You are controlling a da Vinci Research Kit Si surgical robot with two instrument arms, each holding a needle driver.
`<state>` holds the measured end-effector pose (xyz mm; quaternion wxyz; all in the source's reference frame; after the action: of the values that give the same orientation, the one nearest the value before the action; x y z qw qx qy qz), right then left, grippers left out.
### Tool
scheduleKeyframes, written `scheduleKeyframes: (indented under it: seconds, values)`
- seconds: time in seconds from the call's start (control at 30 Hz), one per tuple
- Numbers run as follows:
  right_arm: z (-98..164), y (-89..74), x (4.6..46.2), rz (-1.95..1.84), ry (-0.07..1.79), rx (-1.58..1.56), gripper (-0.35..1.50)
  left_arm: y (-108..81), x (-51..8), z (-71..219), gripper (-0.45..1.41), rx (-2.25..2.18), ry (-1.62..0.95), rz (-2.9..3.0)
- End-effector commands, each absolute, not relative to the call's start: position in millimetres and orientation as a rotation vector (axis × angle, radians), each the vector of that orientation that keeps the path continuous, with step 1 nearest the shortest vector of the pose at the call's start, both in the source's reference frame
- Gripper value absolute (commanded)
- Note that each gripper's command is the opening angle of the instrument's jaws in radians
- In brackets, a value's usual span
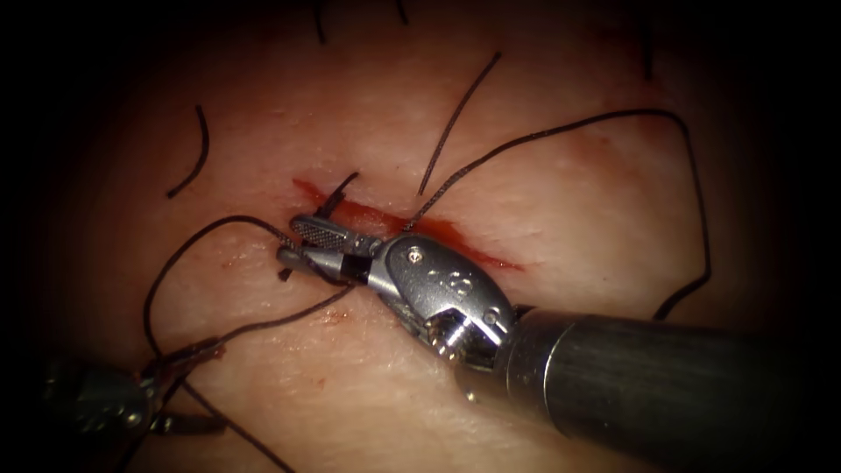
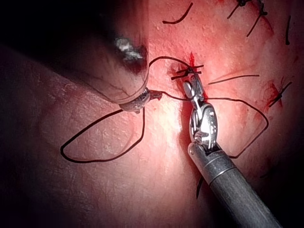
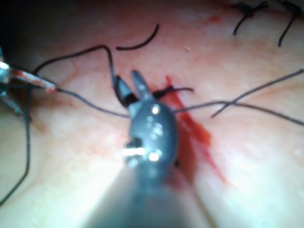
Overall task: Wound Closure
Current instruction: Readjust and grab a longer section of the long end of the thread using the left gripper
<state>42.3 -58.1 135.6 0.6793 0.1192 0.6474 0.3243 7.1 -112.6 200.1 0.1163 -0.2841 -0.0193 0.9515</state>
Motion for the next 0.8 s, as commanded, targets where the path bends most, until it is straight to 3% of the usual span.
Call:
scheduleKeyframes:
  seconds: [0.03, 0.67, 0.8]
  values:
    - [136.1, -58.3, 42.9, 0.728, 1.456, 0.27, 0.15, -113.5, 6.5, 200.1, 0.74, -0.837, -0.066, 2.785]
    - [136.0, -58.5, 42.9, 0.726, 1.456, 0.272, 0.15, -113.2, 9.4, 198.2, 0.78, -0.679, 0.069, 2.79]
    - [135.9, -58.5, 42.9, 0.724, 1.458, 0.274, 0.15, -113.0, 9.7, 199.5, 0.71, -0.644, 0.101, 2.781]
